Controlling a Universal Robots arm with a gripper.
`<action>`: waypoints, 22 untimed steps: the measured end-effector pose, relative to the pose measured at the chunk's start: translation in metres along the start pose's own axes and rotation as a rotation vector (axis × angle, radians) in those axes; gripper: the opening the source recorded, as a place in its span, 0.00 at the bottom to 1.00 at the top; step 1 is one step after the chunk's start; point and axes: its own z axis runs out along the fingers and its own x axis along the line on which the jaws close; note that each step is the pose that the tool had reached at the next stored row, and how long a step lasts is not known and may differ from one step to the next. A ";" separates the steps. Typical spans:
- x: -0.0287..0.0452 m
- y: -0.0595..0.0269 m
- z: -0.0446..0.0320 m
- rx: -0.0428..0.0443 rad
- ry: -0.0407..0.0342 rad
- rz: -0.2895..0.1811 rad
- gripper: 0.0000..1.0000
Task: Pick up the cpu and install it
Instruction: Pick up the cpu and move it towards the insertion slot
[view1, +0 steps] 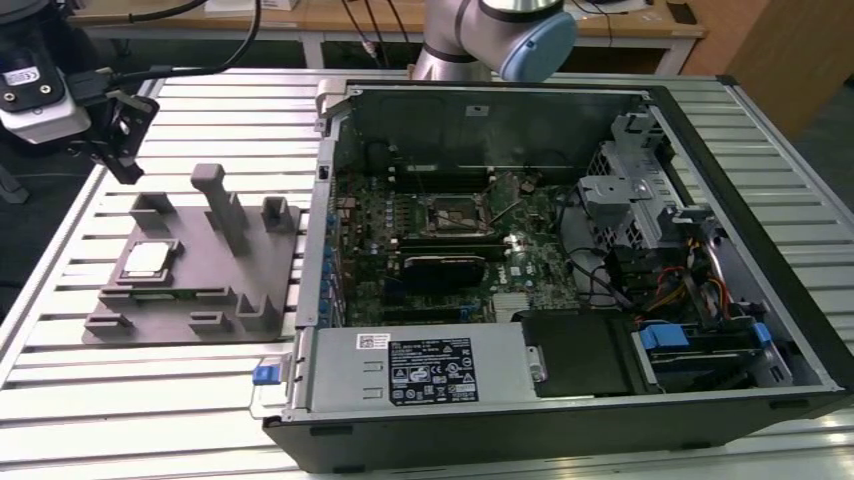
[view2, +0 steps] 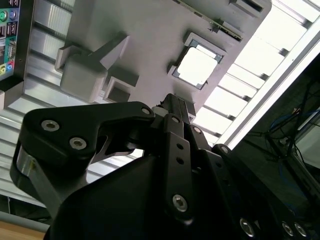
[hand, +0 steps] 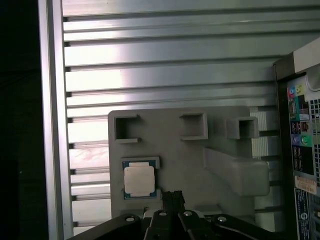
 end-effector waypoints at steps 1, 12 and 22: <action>0.0008 -0.0002 0.0009 0.0000 0.0000 0.000 0.11; 0.0082 -0.0029 0.0134 0.0000 0.0000 0.000 0.11; 0.0137 -0.0062 0.0249 0.0001 0.0002 0.000 0.11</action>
